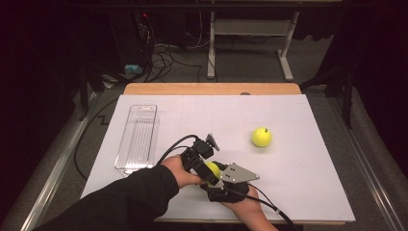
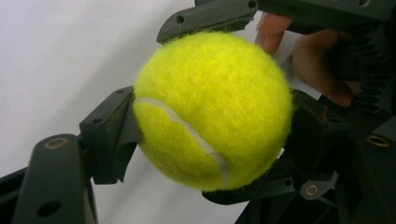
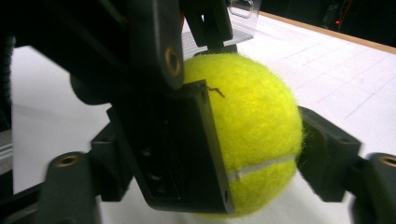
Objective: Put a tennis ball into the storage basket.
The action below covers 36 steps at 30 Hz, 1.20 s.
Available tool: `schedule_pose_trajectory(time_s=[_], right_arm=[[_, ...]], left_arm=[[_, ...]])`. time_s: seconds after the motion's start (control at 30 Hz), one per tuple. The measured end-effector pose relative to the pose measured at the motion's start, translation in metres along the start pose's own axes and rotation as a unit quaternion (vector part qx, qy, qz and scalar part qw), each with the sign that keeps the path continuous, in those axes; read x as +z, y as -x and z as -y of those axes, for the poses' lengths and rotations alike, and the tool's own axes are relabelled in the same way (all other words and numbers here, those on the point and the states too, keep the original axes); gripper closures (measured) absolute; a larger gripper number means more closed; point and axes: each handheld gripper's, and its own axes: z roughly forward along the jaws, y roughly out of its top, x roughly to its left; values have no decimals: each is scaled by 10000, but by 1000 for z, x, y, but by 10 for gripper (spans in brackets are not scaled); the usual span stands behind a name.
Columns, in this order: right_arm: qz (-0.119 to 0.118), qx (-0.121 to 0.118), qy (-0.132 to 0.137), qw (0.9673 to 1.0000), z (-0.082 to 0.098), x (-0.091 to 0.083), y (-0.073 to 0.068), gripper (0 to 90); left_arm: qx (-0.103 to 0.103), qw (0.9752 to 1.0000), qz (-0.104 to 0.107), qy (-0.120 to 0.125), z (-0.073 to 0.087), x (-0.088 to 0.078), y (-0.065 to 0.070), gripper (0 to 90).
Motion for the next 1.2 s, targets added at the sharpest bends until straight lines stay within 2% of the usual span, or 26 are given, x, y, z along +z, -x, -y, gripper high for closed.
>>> schedule_pose_trajectory(time_s=[0.1,0.23,0.4,0.53,0.57,0.63,0.7,0.8,0.9,1.1,1.17,1.2], right_arm=[[51,71,-17,10000,1,1,1,0],[110,50,52,9999,3,-4,3,0],[178,42,20,9998,7,-18,11,0],[345,55,42,9994,10,-31,21,0],[451,83,29,9989,12,-38,27,0],[514,104,33,9986,13,-40,29,0],[715,172,34,9973,17,-51,38,0],[885,206,22,9959,21,-62,47,0],[1015,177,-11,9947,25,-70,53,0],[1369,324,-71,9900,39,-95,70,0],[1466,362,-75,9885,44,-105,76,0],[1466,362,-75,9885,44,-105,76,0]], left_arm=[[-46,10000,-12,47,0,-2,-3,265],[-88,9999,-92,47,2,-6,-8,265],[-219,9995,-203,75,4,-12,-13,265],[-281,9991,-304,19,6,-18,-19,265],[-298,9990,-334,30,7,-20,-21,265],[-347,9987,-373,20,9,-24,-24,265],[-366,9984,-426,-22,11,-28,-28,265],[-410,9979,-496,-52,14,-34,-33,265],[-478,9970,-606,-50,20,-43,-41,265],[-641,9950,-763,-85,32,-59,-56,264],[-706,9943,-792,-94,37,-64,-61,265],[-725,9941,-799,-111,39,-67,-64,265]])
